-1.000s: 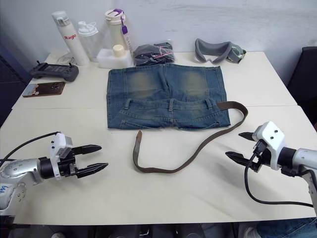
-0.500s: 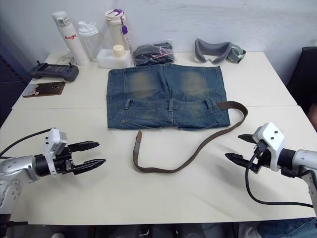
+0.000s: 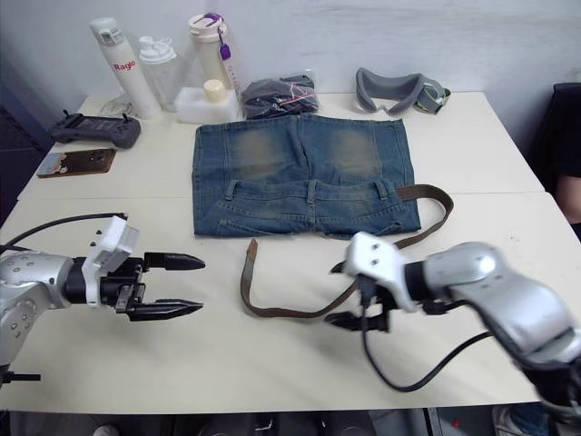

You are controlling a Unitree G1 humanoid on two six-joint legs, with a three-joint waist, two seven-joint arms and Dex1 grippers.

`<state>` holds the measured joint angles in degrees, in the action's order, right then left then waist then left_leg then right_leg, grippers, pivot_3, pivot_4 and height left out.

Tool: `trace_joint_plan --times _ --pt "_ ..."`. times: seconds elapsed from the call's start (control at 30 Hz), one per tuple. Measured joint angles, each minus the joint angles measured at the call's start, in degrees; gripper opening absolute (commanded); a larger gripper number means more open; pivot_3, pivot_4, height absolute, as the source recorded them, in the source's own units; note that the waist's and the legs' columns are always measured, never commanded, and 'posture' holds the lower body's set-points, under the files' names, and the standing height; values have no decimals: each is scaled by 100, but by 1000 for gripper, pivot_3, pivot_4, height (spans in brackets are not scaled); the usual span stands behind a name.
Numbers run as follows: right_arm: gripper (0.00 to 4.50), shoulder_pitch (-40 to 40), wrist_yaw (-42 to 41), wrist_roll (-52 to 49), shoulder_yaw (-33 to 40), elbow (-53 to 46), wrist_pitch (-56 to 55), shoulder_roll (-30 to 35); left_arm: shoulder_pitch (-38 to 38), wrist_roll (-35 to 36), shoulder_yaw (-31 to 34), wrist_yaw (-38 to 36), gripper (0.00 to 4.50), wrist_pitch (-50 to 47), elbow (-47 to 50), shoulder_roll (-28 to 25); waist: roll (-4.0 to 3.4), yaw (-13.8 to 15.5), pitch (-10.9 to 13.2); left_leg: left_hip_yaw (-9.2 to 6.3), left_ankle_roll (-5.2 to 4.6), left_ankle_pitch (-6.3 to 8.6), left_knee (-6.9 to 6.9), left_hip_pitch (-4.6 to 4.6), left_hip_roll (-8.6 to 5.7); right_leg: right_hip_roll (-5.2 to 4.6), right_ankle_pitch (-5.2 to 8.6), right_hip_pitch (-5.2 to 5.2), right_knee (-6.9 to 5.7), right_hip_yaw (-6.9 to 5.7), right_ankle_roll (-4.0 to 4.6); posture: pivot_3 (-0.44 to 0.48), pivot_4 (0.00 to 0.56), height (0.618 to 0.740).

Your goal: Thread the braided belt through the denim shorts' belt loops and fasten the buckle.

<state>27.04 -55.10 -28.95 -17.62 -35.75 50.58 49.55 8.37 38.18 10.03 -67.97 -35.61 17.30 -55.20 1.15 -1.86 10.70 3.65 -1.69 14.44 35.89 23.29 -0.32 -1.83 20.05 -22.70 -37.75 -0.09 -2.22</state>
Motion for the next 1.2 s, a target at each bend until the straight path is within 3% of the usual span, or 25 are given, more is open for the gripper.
trace_joint_plan --times 0.17,0.3,0.4,0.6,0.67,0.83,1.1,1.2 --pt "4500 191 356 838 -1140 456 -203 -688 -275 -56 30 -32 4434 70 -2 3 1 4 -1 -2 -1 0 10 -1 0 -2 0 5 -5 -4 0 0 150 738" --pt "4500 308 534 1341 -1637 986 -400 -1128 -479 -60 79 -30 4434 97 -5 3 1 4 -1 -5 2 -2 19 -5 0 -4 -1 9 -14 -8 -1 0 150 738" --pt "3685 433 567 1668 -1723 1382 -746 -1307 -538 -110 84 -31 4500 188 -38 5 2 5 -1 -8 5 -3 18 -13 0 -5 -1 16 -15 -12 -1 0 150 738" --pt "660 260 79 1929 -1722 1564 -1837 -787 -533 -193 80 -28 4500 314 -244 57 2 33 -2 -12 2 -1 17 -11 -1 -12 -1 21 -7 -23 -1 0 150 738" --pt "66 103 -126 1959 -1454 1605 -2220 -306 -541 -217 77 -28 4500 350 -255 78 2 56 -2 -11 1 -1 18 -8 -3 -33 -2 30 0 -46 -2 0 150 738" --pt "66 -153 -678 1996 -424 2589 -3111 747 -512 -282 -16 61 4500 450 -418 377 2 36 -1 -5 7 4 19 -12 -7 -56 -14 63 30 -71 -24 0 150 738" --pt "66 -87 -1138 2371 -124 3176 -3870 791 -175 -243 -292 493 4500 266 -452 1075 2 7 -1 -3 -7 -18 10 -2 -4 -47 -2 33 -2 -76 -10 0 150 738" --pt "1156 31 -1248 2440 -114 3246 -3856 752 -176 -243 -357 583 4500 223 -446 1197 2 19 -1 -5 -5 -20 12 -2 -2 -47 -1 34 -8 -80 -10 0 150 738"
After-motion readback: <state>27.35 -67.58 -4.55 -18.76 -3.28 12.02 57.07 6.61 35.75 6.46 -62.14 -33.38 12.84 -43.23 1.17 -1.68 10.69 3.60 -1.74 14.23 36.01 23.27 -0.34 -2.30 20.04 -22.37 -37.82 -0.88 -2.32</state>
